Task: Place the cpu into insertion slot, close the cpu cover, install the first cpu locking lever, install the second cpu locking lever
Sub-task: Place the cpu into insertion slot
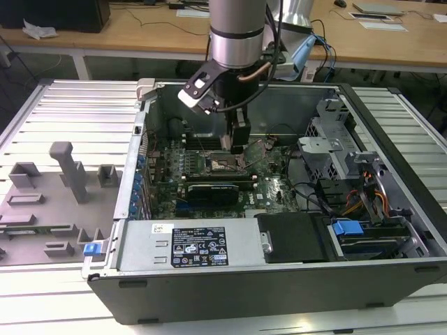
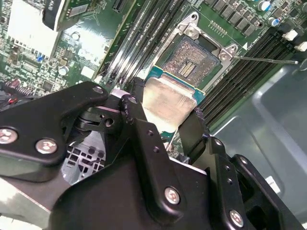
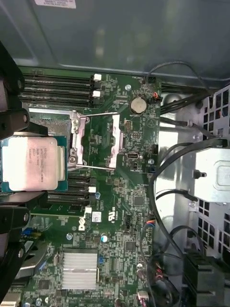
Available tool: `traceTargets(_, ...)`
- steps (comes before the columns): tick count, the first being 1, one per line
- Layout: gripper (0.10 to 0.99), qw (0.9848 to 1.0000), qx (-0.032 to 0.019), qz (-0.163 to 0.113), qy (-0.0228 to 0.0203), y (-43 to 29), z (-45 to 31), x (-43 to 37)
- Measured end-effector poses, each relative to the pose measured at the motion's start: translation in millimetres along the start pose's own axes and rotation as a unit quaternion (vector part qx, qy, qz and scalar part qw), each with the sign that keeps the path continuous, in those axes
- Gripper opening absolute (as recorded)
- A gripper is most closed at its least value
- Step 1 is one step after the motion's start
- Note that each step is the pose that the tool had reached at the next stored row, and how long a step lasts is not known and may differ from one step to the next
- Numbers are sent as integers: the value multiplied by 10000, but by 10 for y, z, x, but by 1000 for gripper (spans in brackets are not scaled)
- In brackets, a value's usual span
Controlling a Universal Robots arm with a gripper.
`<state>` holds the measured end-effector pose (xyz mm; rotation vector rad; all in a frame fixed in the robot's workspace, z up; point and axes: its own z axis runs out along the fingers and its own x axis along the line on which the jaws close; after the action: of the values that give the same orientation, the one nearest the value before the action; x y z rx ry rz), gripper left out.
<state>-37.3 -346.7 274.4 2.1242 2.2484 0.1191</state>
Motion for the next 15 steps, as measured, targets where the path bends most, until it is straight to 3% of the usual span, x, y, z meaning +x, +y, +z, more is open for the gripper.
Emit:
traceTargets(6, 541, 10000, 1, 0, -2, -27, 168, 52)
traceTargets(15, 541, 10000, 0, -1, -9, -88, 340, 151)
